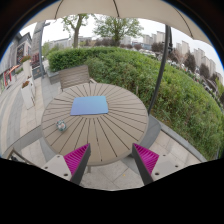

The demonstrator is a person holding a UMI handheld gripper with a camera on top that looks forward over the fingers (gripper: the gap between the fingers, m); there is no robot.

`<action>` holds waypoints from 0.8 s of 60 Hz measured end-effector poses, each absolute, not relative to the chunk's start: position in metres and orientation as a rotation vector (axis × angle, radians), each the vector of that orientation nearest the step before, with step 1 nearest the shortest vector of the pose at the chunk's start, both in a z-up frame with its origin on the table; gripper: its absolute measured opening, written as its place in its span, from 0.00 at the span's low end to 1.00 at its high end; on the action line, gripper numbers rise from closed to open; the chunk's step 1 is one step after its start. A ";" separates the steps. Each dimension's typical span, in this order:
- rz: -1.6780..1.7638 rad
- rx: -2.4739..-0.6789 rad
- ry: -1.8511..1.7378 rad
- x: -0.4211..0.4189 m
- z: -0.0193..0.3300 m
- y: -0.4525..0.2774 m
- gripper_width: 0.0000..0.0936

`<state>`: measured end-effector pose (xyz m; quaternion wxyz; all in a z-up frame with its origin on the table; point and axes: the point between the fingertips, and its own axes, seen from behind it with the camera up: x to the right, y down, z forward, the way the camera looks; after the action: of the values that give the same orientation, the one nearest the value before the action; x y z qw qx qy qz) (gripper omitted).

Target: Arrange mouse

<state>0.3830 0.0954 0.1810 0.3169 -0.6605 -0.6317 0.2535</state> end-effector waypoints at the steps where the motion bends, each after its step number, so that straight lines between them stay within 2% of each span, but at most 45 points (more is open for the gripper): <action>1: 0.671 -1.739 -1.671 0.382 0.179 0.088 0.92; 28: 0.868 -1.652 -1.782 0.349 0.147 -0.135 0.91; 48: 0.840 -1.631 -1.725 0.281 0.092 -0.166 0.91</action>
<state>0.2812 -0.1664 0.0922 0.3068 -0.6166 -0.6519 0.3174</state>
